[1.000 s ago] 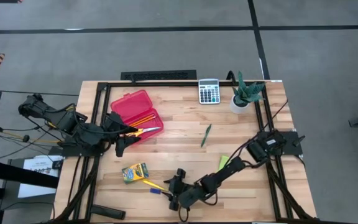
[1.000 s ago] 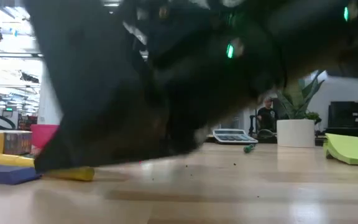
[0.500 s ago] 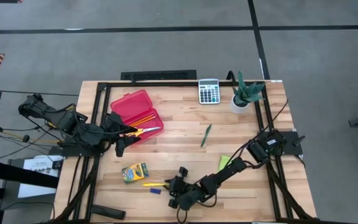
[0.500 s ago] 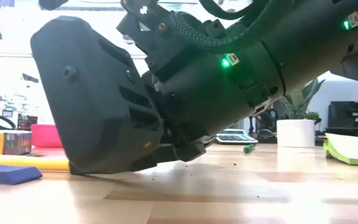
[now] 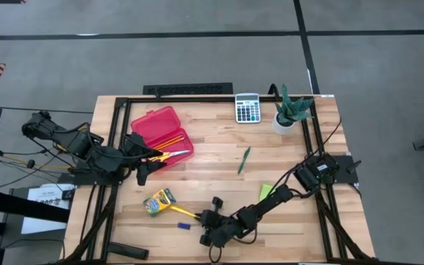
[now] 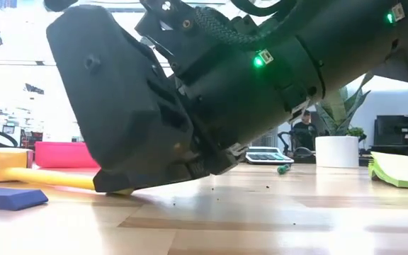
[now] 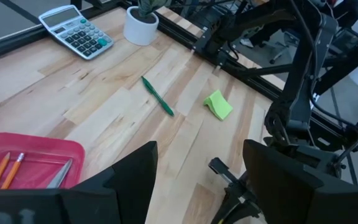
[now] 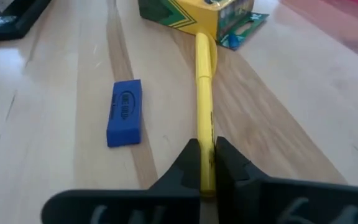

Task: Pack school essentials
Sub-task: Put the yellow pen into the red supply box

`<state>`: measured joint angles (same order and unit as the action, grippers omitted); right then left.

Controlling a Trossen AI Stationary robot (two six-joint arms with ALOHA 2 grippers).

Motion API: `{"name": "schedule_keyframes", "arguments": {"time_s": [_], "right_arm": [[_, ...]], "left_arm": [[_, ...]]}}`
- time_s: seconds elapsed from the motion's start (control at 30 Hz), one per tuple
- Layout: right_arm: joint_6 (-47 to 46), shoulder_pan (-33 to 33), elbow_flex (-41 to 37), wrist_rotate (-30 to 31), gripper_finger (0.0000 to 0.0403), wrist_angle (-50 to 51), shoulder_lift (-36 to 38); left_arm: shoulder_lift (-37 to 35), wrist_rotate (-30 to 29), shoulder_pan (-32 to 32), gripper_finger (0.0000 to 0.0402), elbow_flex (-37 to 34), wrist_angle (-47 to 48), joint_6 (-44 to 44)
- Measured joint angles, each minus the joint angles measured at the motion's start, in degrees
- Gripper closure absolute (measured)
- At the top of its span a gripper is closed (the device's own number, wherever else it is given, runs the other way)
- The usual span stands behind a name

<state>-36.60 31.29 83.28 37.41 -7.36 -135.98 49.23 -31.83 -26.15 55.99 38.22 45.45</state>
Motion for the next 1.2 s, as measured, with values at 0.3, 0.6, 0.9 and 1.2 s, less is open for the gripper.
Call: {"name": "schedule_keyframes", "arguments": {"time_s": [0.3,0.6,0.9,1.2], "right_arm": [[-2.20,0.15,-0.67,3.83,0.0386,8.13,6.95],[-6.05,0.46,-0.43,15.06,0.0383,21.36,17.80],[-2.01,-0.38,-0.32,29.26,0.0376,25.50,29.10],[16.51,-4.76,-0.24,32.13,0.0370,12.29,34.38]], "left_arm": [[-0.15,-0.35,0.00,0.0170,0.02,-1.90,0.11],[-0.14,-0.37,0.00,0.0170,0.02,-4.26,0.77],[-0.07,-1.07,0.00,0.0170,0.04,-9.34,0.87],[4.93,-7.63,1.52,0.0170,0.07,-21.85,-3.47]]}}
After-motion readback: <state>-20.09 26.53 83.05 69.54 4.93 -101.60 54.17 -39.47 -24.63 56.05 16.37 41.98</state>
